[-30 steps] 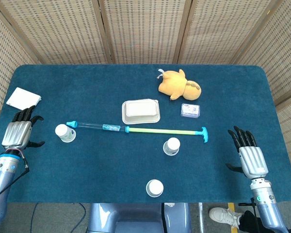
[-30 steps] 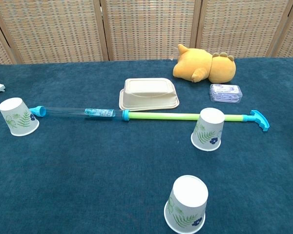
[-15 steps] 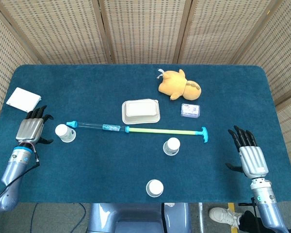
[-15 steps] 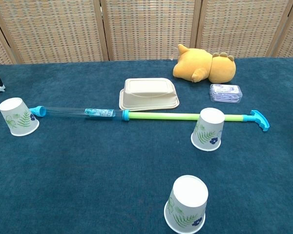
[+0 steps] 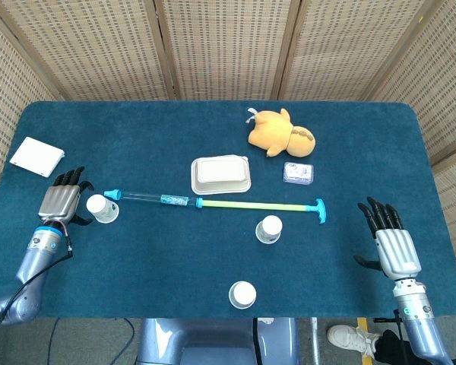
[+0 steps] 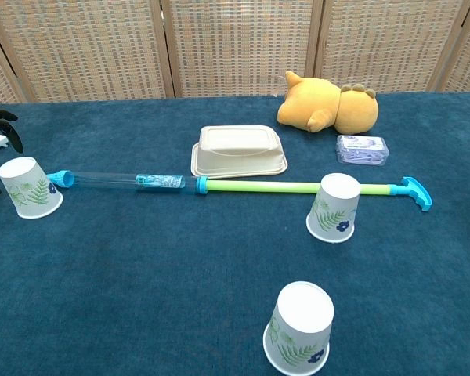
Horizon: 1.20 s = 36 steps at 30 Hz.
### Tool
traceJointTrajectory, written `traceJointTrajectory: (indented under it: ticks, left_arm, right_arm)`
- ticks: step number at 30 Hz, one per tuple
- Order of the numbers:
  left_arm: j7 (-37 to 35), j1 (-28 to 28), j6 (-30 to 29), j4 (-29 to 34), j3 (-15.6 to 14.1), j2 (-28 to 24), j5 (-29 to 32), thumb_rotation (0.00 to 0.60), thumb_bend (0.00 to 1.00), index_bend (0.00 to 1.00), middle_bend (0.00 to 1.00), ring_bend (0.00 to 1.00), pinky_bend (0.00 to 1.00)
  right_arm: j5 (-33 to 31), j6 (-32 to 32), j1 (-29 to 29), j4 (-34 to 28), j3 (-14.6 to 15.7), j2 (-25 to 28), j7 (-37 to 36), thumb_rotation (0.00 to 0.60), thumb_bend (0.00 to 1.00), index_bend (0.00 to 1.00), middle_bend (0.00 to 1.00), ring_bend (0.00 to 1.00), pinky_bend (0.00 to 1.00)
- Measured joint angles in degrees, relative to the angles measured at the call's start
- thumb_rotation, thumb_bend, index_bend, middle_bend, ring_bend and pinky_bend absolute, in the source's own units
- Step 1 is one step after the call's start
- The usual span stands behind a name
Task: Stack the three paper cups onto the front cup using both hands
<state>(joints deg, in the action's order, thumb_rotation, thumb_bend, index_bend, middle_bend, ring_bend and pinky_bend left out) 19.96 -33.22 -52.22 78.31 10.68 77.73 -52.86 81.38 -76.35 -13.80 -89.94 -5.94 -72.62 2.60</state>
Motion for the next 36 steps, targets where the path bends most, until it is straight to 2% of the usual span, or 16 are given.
traceJointTrajectory:
  ticks: [2,6,9,15,22,28,36]
  left_arm:
    - [0.2,-0.3,0.3,-0.7,-0.2,0.6,0.5,0.600,0.08,0.35,0.00,0.00,0.06]
    - [0.6,-0.7,0.5,-1.7,-0.5,1.6,1.1,0.600,0.25,0.40,0.00,0.00,0.07]
    - [0.4,-0.9,0.4,-2.6,-0.6,2.4,1.2,0.600,0.31,0.41,0.00,0.00,0.07]
    - [-0.5,-0.8,-0.3,-3.5,-0.8,3.0,0.8,0.600,0.35,0.46,0.00,0.00,0.09]
    - [-3.1,-0.2,-1.8,-2.2,-0.6,2.2,-1.5,0.600,0.35,0.46,0.00,0.00,0.08]
    - [-5.1,0.1,-3.7,1.7,-0.3,0.5,-5.1,0.600,0.35,0.46,0.00,0.00,0.08]
    - [-8.7,-0.4,-5.9,8.9,-0.1,-1.1,-13.6,0.600,0.35,0.46,0.00,0.00,0.08]
  right_arm:
    - [0.0,0.0,0.0,0.0,0.0,0.0,0.0,0.600,0.10,0.00,0.00,0.00,0.00]
    - [0.1,0.0,0.0,0.0,0.0,0.1,-0.2,0.600,0.10,0.00,0.00,0.00,0.00]
    - [0.2,0.0,0.0,-0.1,0.1,0.2,-0.4,0.600,0.10,0.00,0.00,0.00,0.00]
    - [0.3,0.1,0.0,-0.1,0.1,0.3,-0.7,0.600,0.10,0.00,0.00,0.00,0.00]
    - [0.3,0.1,0.0,-0.2,0.2,0.3,-0.6,0.600,0.10,0.00,0.00,0.00,0.00]
    - [0.2,0.1,0.0,-0.2,0.1,0.3,-0.5,0.600,0.10,0.00,0.00,0.00,0.00]
    - [-0.3,0.3,0.0,-0.1,0.0,0.3,-0.4,0.600,0.10,0.00,0.00,0.00,0.00]
